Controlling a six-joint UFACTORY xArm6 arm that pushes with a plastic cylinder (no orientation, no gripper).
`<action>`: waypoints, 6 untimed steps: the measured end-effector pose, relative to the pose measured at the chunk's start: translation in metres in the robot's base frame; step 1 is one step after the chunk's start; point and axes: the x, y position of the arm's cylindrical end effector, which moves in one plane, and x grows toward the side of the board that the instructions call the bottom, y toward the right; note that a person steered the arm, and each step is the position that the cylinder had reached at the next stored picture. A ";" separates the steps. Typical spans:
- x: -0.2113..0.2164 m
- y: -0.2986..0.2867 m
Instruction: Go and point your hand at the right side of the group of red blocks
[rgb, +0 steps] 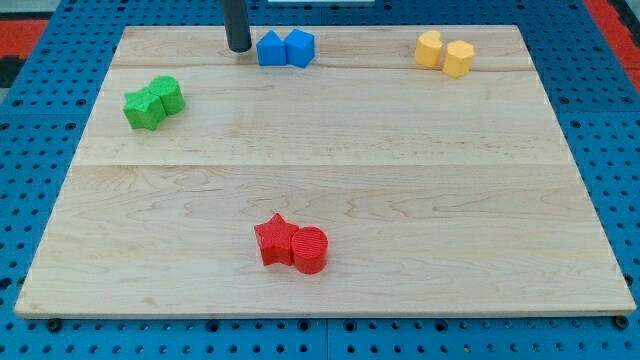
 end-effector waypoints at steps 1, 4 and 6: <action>0.057 0.056; 0.275 0.177; 0.351 0.112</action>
